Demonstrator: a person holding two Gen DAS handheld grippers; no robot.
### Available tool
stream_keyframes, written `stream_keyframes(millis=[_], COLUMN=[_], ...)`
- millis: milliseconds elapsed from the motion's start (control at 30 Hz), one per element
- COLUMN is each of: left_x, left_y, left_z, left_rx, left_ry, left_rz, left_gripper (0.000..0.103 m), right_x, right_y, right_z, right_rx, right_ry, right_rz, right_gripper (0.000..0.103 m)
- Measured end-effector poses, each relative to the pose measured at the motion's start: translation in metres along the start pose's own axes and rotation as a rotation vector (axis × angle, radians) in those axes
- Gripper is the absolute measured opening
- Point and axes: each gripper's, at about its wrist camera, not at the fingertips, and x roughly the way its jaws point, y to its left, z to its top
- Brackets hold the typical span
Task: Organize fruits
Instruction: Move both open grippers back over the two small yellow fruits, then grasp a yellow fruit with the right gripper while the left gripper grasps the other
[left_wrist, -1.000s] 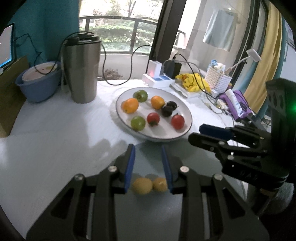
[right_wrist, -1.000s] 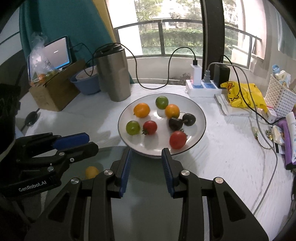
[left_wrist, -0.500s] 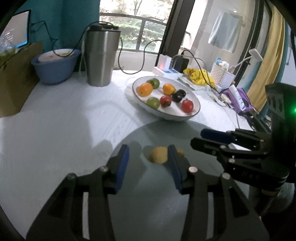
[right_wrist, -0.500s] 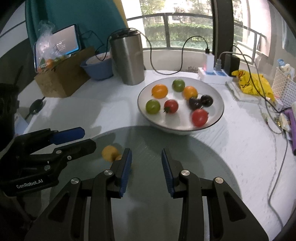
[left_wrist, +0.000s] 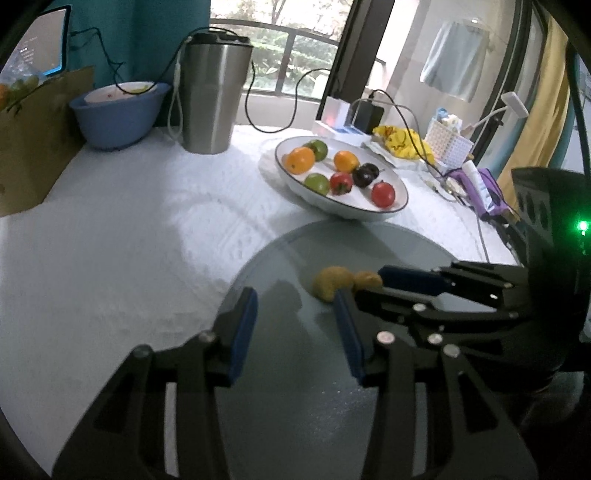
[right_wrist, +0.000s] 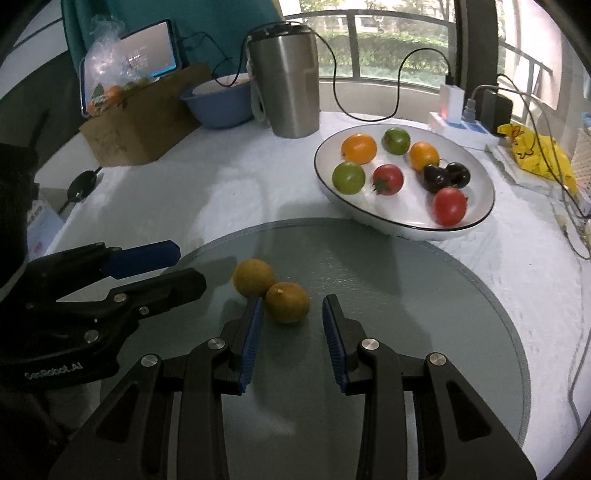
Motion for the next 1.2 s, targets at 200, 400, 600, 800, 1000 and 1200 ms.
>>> stream_keyframes(millis=[200,400,600,800,1000,1200], left_x=[0.007,0.015,0.030,0.039,0.043,0.044], left_y=[-0.003,-0.013,-0.027,-0.032,-0.034,-0.035], left_z=[0.002,0.005,0.007,0.011,0.015,0.019], left_rx=[0.004,0.019,0.050,0.071,0.078,0.083], left_ry=[0.014,0.026,0.062,0.074,0.065,0.060], left_rz=[-0.001,-0.017,-0.012,0.012,0.017,0.011], left_gripper=[0.045,0.045,0.045,0.045,0.037,0.027], right_x=[0.007,0.004,-0.004,-0.014,-0.019,-0.020], right_y=[0.000,-0.010,-0.029,-0.046,-0.057,-0.063], right_z=[0.002,0.002,-0.001,-0.002,0.000,0.004], right_rx=[-0.022,-0.011,0.024,0.055,0.065,0.070], right_ry=[0.009,-0.002,-0.018,-0.035,-0.049,-0.059], right_rz=[0.019,0.019,-0.001,-0.018,-0.024,-0.025], right_gripper=[0.031,0.027,0.027,0.027,0.027,0.027])
